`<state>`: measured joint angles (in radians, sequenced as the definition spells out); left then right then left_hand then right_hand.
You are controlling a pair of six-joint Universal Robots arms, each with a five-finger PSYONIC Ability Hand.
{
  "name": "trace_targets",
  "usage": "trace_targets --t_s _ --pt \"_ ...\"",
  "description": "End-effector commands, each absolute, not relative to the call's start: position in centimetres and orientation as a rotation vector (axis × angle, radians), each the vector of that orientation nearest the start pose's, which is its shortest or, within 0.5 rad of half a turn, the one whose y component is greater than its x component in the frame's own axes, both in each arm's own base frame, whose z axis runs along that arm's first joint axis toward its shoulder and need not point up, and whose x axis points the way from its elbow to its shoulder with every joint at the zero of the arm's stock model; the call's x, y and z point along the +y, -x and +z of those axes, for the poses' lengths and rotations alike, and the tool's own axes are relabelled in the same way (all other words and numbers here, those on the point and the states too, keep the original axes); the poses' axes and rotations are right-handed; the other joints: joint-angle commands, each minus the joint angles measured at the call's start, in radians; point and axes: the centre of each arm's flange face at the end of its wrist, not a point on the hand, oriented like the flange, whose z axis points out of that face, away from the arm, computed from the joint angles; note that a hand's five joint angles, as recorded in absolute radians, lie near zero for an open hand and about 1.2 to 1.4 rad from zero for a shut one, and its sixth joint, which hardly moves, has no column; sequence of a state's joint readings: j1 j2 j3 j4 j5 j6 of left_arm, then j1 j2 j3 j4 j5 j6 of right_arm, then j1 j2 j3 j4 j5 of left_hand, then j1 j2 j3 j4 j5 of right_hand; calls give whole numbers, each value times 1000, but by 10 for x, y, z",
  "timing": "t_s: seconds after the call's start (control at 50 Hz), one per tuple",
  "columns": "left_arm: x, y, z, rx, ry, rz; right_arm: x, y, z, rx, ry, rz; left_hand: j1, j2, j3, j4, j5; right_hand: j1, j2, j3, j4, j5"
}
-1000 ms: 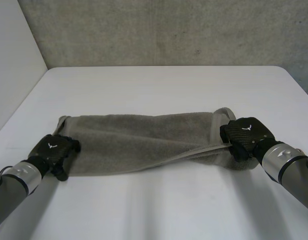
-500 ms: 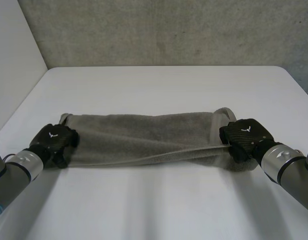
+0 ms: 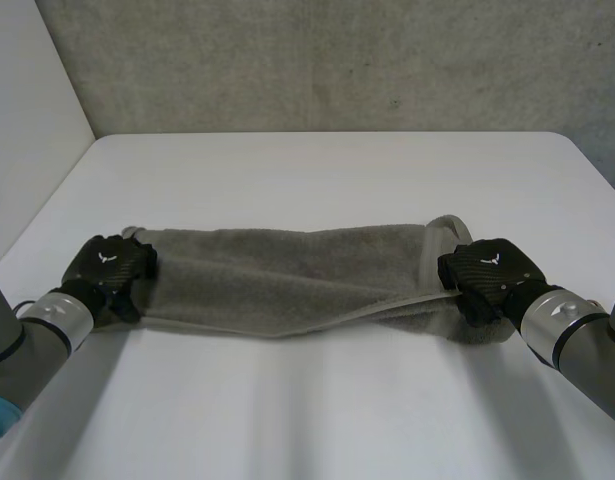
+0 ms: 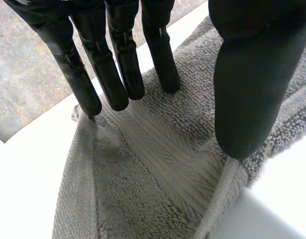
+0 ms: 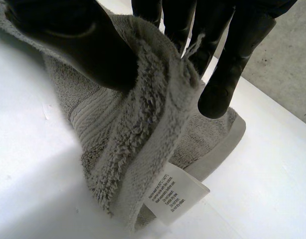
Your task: Fold the laundry
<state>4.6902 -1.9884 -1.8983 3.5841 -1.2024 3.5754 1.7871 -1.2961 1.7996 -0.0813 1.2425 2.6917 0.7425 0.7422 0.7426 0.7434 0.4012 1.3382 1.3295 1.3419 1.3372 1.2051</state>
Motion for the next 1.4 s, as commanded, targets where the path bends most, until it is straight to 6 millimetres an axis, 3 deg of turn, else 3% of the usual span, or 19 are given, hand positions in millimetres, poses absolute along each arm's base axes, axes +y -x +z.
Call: trace_targets --t_s 0.02,0.22,0.36,0.52,0.7,1.14,1.36,1.4 --pt "-299 171 123 2413 -924 -1885 -256 -221 169 2263 1066 -1645 102 103 102 101 269 58 67 54 59 17" --pt "-283 166 129 2471 -929 -1807 -256 -221 169 2263 1066 -1645 82 82 82 81 249 58 67 54 59 17" --pt "-283 155 128 2464 -914 -1761 -256 -221 169 2266 1066 -1641 15 15 14 14 181 58 67 54 59 17" --pt "-285 148 121 2347 -1053 -1673 -256 -221 168 2264 1066 -1643 -45 -44 -45 -46 122 58 67 54 59 17" --pt "-288 145 109 2366 -1064 -1633 -256 -221 167 2267 1066 -1639 -39 -38 -39 -40 128 58 67 54 59 17" --pt "-314 147 108 2253 -1024 -1766 -255 -221 166 2268 1070 -1633 20 20 20 19 187 58 67 54 59 17" --pt "-324 151 114 2309 -934 -1845 -255 -221 166 2267 1070 -1635 161 161 161 160 328 58 67 54 59 17" --pt "-323 151 113 2319 -929 -1843 -255 -221 166 2267 1070 -1635 289 290 289 288 456 58 67 54 59 17"
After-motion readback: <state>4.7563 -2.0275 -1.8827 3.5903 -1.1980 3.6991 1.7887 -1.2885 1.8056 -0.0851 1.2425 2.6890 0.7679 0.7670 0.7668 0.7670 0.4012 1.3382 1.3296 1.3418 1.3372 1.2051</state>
